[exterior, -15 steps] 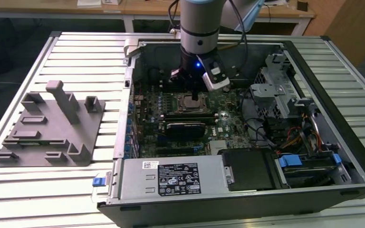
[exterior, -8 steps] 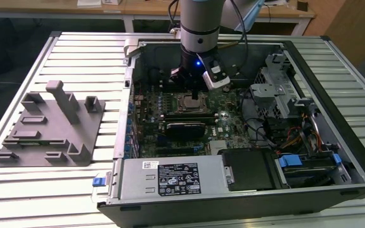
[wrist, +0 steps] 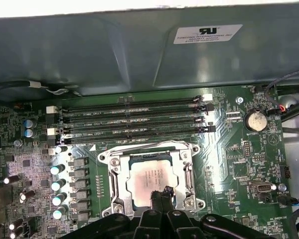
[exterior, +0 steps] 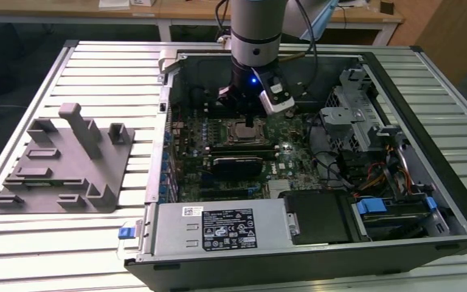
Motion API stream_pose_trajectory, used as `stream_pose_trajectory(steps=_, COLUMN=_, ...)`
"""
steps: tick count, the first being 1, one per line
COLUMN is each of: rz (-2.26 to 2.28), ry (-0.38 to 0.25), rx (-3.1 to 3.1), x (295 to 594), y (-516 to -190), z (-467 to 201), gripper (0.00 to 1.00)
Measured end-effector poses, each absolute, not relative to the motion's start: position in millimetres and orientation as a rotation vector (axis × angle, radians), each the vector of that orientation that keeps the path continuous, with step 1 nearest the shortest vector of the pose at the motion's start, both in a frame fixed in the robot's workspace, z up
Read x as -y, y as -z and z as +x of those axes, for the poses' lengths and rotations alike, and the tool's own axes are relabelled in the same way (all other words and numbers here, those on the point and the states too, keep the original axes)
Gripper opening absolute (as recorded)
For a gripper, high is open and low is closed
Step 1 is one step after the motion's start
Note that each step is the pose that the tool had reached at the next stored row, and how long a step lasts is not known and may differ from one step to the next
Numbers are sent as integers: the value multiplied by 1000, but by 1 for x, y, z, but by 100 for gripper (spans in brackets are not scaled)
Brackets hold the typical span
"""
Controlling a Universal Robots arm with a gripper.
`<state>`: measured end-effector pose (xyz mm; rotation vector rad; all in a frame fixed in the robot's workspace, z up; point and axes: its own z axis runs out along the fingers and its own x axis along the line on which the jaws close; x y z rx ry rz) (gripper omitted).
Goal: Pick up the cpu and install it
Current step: 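Install the second cpu locking lever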
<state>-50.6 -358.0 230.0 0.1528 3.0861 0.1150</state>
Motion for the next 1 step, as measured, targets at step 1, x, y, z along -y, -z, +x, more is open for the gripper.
stream_pose_trajectory(steps=1, rz=153, ry=-115, rx=-3086, x=358, y=-230, z=-51, gripper=11)
